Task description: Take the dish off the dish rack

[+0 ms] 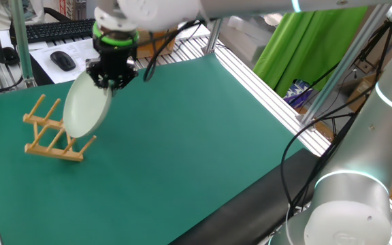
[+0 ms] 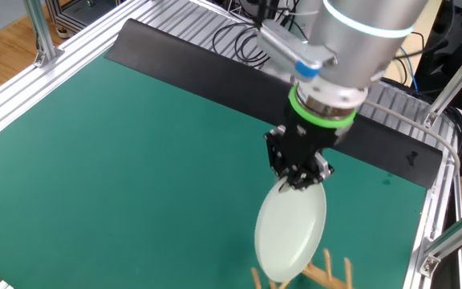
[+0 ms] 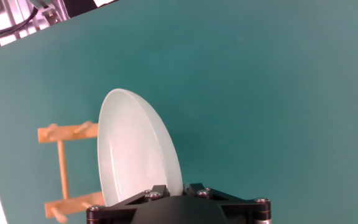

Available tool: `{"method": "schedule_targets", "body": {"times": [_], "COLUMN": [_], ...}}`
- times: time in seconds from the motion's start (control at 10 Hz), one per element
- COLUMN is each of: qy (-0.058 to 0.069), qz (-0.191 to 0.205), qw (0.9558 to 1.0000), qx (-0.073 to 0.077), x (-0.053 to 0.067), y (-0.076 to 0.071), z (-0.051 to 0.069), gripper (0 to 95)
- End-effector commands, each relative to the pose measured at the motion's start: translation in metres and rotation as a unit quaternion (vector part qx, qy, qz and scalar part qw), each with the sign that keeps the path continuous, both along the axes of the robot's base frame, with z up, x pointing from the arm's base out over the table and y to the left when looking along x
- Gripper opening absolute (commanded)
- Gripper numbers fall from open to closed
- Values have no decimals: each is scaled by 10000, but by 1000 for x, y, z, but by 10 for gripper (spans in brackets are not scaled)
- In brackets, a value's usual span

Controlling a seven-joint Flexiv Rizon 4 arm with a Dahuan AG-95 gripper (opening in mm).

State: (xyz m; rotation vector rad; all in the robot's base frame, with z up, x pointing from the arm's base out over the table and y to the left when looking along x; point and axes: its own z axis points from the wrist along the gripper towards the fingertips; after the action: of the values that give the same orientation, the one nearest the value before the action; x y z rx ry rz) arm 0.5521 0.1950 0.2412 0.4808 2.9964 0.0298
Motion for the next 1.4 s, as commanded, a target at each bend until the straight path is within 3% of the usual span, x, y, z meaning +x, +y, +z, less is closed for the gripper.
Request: {"method": "schedule_targets", "body": {"times": [0.1, 0.4, 0.9, 1.0, 1.1, 1.2, 1.4], "qy": [2, -40, -61, -68, -67, -75, -72], "qz": [26, 161, 462, 510, 568, 625, 650], "qw": [10000, 9999, 9989, 9987, 9984, 9980, 9978], "qx": [-14, -44, -42, -35, -42, -52, -60], "x": [-1, 1, 0, -1, -2, -3, -4], "y": [-1, -15, -56, -63, -70, -77, -79], "z": [2, -3, -18, -20, -23, -25, -27], "gripper": [0, 0, 0, 190, 190, 380, 380]}}
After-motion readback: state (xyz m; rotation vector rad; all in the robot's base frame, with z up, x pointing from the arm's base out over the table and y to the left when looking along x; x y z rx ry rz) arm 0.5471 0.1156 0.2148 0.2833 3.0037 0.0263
